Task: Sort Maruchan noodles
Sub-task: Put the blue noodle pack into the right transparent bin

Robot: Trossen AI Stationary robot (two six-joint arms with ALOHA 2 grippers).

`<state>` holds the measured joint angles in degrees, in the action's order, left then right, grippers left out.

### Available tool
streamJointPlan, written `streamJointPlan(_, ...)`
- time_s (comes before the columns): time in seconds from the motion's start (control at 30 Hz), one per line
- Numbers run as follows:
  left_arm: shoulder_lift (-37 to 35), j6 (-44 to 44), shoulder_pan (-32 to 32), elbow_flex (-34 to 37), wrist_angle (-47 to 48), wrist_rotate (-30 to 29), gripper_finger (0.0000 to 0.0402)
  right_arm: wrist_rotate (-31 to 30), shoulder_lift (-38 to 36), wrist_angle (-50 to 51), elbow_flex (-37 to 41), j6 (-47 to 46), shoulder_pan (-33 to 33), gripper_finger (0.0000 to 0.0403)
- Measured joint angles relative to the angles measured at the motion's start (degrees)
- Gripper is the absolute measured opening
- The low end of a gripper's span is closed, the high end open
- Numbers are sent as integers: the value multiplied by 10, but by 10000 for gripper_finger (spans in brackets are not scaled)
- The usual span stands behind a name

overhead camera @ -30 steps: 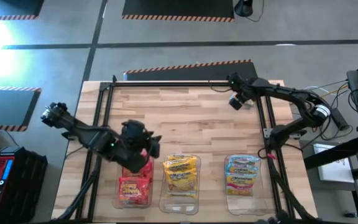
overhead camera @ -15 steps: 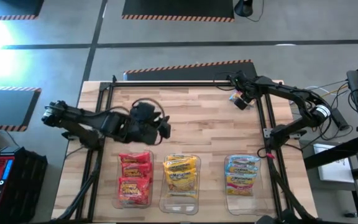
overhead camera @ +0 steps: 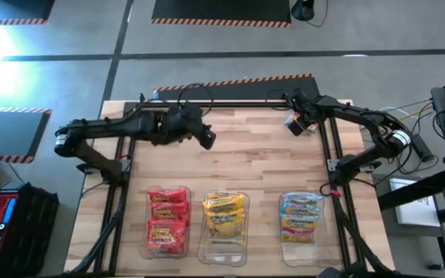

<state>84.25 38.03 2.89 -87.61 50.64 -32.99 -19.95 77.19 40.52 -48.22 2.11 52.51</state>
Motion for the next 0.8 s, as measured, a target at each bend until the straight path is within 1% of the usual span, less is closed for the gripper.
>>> streamJointPlan(0.2, 0, -87, 68, 0, -46, 67, 184, 5, 3, -21, 3, -46, 0, 98)
streamJointPlan(0.4, 0, -143, 129, 0, -88, 144, 184, 5, 35, -23, 4, -93, 0, 98)
streamJointPlan(0.67, 0, -183, 173, 0, -98, 190, 184, 4, 74, -23, 3, -128, -1, 98)
streamJointPlan(0.73, 0, -190, 181, 0, -98, 201, 184, 19, 78, -23, 3, -139, -1, 97)
streamJointPlan(0.8, 1, -203, 190, 0, -102, 213, 184, 50, 79, -24, 2, -152, -2, 97)
